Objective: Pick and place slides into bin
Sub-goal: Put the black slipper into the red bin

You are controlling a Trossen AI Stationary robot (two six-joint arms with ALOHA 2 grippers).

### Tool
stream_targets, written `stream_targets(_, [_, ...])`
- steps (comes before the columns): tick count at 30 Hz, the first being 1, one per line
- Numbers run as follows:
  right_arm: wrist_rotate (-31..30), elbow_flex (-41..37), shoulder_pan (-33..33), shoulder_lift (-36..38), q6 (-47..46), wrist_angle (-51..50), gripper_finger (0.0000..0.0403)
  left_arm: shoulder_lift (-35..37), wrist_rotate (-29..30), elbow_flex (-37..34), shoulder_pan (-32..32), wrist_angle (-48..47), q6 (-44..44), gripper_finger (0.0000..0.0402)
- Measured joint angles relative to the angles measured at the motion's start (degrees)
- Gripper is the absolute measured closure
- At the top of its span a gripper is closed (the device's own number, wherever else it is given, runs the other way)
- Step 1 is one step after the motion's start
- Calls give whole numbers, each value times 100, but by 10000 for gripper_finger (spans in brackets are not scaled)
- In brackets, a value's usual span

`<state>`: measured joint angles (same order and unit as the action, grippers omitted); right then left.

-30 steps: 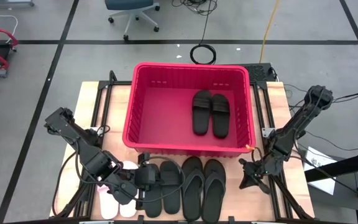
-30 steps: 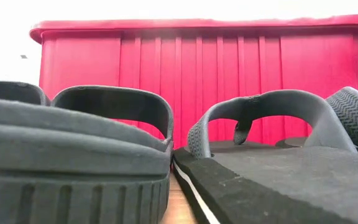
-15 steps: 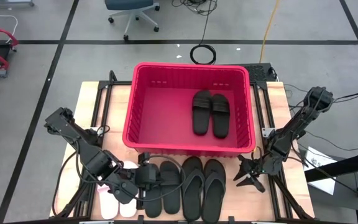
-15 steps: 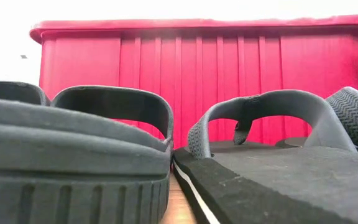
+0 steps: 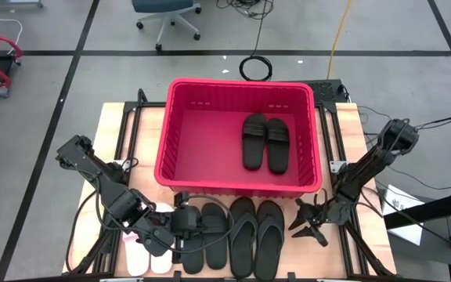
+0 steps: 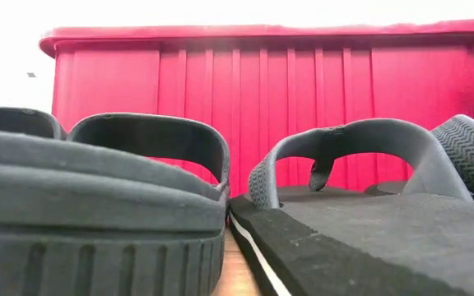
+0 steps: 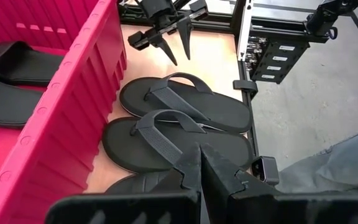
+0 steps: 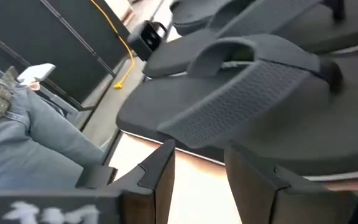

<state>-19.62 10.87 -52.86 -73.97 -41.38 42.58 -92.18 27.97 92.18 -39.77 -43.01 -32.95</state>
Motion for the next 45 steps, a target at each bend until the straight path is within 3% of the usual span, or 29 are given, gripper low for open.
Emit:
stream_targets(19, [3,4,375,-1026,8,826,275,0,0,0,0,-2,2,400])
stream_targets(35, [36,7,487,-1131,-298,987,256,0,-585,0,199,-2,103,400])
stream_targets(45, [193,7,490,-1135,-593,1003,248,0,-603,0,339,-2,396,400])
